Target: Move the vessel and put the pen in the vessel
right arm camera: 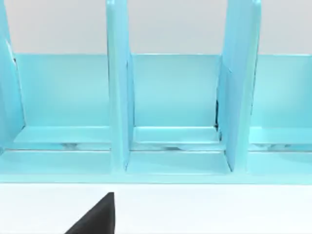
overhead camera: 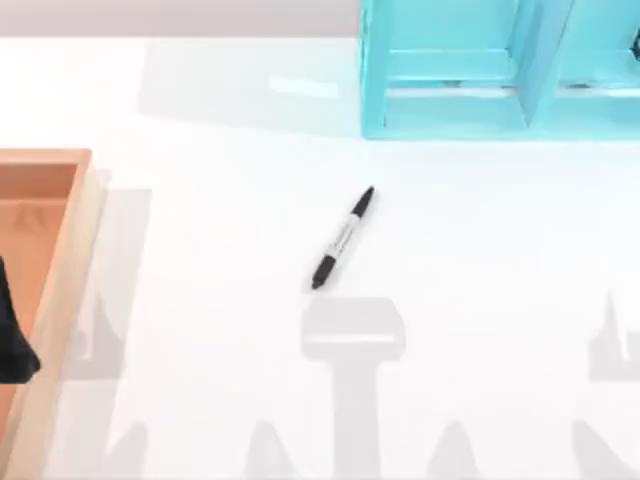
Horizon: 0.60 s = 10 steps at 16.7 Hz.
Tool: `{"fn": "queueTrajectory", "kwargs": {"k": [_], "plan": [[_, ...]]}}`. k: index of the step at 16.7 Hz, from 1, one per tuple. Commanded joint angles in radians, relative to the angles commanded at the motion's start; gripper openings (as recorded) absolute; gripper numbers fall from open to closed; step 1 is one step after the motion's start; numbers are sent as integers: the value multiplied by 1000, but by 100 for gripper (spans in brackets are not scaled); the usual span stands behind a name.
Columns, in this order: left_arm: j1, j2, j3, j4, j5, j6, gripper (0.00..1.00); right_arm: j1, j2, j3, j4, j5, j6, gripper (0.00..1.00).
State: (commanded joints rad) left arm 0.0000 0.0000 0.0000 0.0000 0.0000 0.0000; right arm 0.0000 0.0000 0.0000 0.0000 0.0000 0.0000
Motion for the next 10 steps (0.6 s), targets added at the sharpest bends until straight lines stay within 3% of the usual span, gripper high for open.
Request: {"fn": "queueTrajectory", "kwargs": {"k": [5,10], "plan": [[7,64,63,-58,3,11,100,0,0,0,0,0,0,100],[47,383,354,-311,3,58,100,0,0,0,0,0,0,100]]}}
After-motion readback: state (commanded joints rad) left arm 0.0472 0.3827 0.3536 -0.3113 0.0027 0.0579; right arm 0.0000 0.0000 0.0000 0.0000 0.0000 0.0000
